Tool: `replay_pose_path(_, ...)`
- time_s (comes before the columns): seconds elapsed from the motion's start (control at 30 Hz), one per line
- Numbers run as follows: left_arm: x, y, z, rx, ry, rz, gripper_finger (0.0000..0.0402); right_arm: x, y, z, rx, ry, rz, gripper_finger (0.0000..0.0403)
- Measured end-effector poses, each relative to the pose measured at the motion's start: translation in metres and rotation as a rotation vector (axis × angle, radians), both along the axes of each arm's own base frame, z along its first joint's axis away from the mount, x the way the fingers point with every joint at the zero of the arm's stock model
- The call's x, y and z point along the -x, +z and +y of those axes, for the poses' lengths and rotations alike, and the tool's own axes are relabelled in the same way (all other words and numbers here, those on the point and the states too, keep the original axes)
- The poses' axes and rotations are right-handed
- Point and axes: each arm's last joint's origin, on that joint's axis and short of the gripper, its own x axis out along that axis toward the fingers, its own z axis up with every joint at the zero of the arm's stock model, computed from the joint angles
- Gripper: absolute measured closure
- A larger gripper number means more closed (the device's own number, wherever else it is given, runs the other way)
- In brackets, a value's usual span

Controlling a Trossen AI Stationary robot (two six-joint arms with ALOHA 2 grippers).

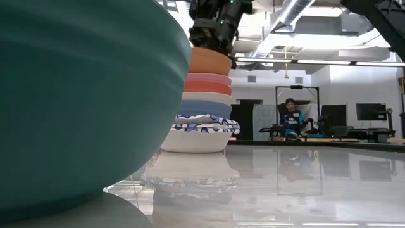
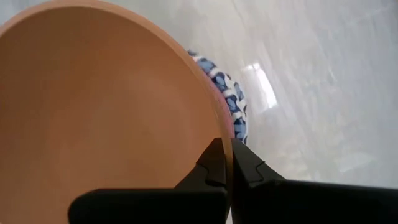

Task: Nest bowls inside each other
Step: Stack the yellow bowl on top of the pink bowl

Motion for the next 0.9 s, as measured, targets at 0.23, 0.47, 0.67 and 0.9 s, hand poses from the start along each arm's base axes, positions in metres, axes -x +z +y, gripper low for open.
replay_pose_path(0.23,0.000,0.000,0.000,0.000,0.000,0.000,0.0182,0.000,-0.014,0.001,-0.010,0.001,0.038,0.0396)
replay_pose_path(0.47,0.000,0.000,0.000,-0.001,0.001,0.001,0.0182,-0.001,-0.017,0.002,-0.010,0.004,0.036,0.0392)
replay_pose_path(0.67,0.000,0.000,0.000,0.000,0.003,0.004,0.0182,-0.002,-0.017,0.003,-0.010,0.005,0.033,0.0390)
replay_pose_path(0.9,0.000,-0.001,0.000,0.001,0.003,0.006,0.0182,-0.004,-0.016,0.004,-0.004,0.011,0.017,0.0378)
